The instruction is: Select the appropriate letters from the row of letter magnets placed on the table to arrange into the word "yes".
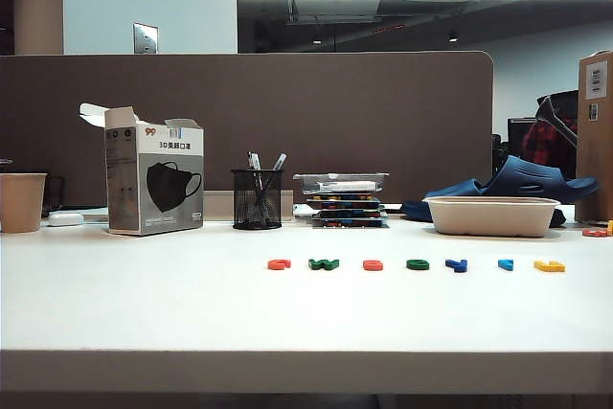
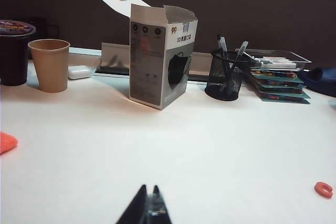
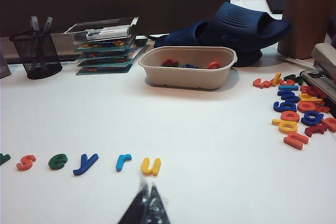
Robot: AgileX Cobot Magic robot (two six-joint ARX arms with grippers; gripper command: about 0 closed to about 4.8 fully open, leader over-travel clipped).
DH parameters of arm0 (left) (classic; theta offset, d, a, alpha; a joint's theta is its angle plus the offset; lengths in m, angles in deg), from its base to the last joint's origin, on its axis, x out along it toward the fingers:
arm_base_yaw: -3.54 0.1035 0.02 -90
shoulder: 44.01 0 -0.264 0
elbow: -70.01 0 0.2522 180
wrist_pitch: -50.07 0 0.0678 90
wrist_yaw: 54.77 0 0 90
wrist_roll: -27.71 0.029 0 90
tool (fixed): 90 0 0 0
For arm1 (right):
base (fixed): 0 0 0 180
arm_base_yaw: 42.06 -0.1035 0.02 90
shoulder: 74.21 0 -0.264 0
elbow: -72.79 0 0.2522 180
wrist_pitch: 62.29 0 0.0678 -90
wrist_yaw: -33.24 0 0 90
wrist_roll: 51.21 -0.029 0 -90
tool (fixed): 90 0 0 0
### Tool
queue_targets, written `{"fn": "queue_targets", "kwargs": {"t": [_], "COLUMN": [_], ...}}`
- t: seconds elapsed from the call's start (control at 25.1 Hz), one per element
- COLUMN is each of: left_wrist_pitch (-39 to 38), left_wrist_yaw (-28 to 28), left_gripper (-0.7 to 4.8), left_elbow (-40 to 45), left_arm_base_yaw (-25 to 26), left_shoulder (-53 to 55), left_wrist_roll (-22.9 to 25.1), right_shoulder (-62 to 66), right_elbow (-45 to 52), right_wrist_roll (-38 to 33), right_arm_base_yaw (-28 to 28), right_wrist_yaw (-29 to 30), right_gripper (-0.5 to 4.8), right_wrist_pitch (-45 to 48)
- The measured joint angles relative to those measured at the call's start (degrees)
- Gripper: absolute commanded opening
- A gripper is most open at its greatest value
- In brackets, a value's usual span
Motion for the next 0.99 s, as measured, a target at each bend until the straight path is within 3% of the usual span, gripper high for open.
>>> {"fn": "queue_targets", "kwargs": {"t": [0.36, 0.64, 0.99], "left_wrist_pitch": [0.0, 0.0, 0.0], "left_wrist_yaw": [0.0, 0.0, 0.0], "left_gripper": [-0.05, -0.05, -0.05], "left_elbow": [0.0, 0.0, 0.0], "left_arm_base_yaw": [0.0, 0.0, 0.0], "left_shoulder": [0.0, 0.0, 0.0], "left_wrist_roll": [0.0, 0.0, 0.0], "right_shoulder": [0.0, 0.0, 0.0], "right_elbow": [0.0, 0.0, 0.0], "right_wrist_roll": [0.0, 0.0, 0.0], "right_arm_base_yaw": [0.0, 0.0, 0.0], "right_wrist_yaw": [-0.3, -7.0, -7.3], "right_gripper": [-0.06, -0.06, -0.06], "right_wrist_pitch": [0.0, 0.0, 0.0]}}
